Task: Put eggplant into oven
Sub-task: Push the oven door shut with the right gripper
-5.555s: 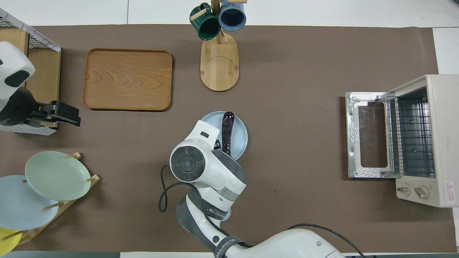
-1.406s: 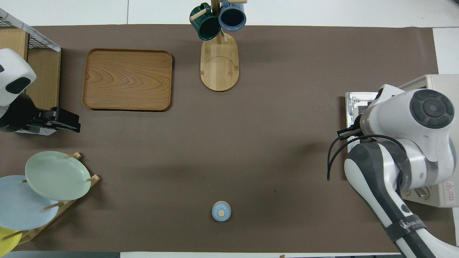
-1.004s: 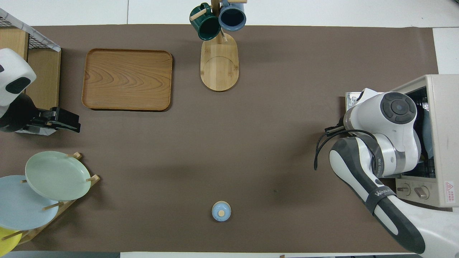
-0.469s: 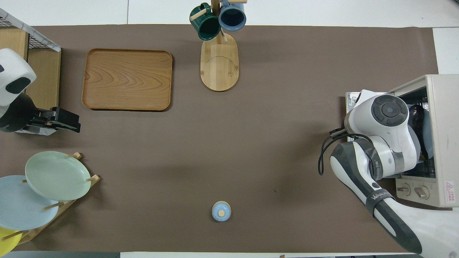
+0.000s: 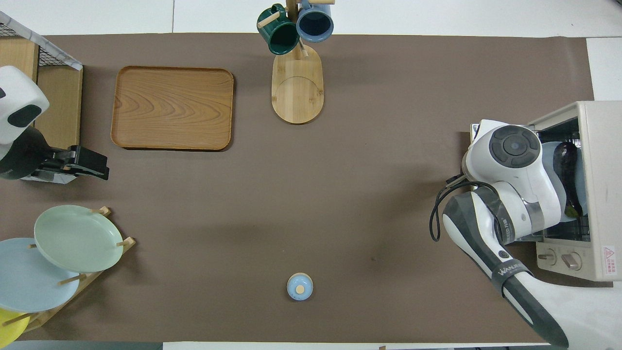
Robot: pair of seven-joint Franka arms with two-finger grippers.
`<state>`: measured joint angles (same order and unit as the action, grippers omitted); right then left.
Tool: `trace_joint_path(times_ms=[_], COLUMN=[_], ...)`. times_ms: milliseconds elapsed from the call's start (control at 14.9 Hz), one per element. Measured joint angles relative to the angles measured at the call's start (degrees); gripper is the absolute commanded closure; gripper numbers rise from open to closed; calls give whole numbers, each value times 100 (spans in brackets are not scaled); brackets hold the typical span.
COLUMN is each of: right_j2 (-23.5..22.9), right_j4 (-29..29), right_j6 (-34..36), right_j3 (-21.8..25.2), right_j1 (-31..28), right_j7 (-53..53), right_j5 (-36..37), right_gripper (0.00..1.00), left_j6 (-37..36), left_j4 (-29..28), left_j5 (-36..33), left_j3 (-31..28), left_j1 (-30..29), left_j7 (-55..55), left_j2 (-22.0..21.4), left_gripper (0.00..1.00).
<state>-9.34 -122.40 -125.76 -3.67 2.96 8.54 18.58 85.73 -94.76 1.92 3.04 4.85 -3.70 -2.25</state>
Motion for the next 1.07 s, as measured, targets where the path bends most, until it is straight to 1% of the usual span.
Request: trace_joint_path(times_ms=[134,268,669,937,1071], right_j2=[75,201,586,658,675], right_j4=[464,803,1058,1169,1225], right_j6=[680,1052,1446,1569,1843], right_j3=[-15,28,43,75,106], right_j1=[-10,-97,-660,-910,-933], right_j7=[172,512,1454,1681,1737], right_j5=[1,-3,-256,-296,-328], right_gripper=[100,100,100,100,100], left_j6=[0,0,0,0,0], left_j4=[0,0,0,0,0], left_j5=[0,0,-2,-2,-2], left_j3=[0,0,0,0,0], left_j1=[0,0,0,0,0], left_j7=[0,0,0,0,0], left_j2=[0,0,0,0,0], left_gripper=[0,0,0,0,0])
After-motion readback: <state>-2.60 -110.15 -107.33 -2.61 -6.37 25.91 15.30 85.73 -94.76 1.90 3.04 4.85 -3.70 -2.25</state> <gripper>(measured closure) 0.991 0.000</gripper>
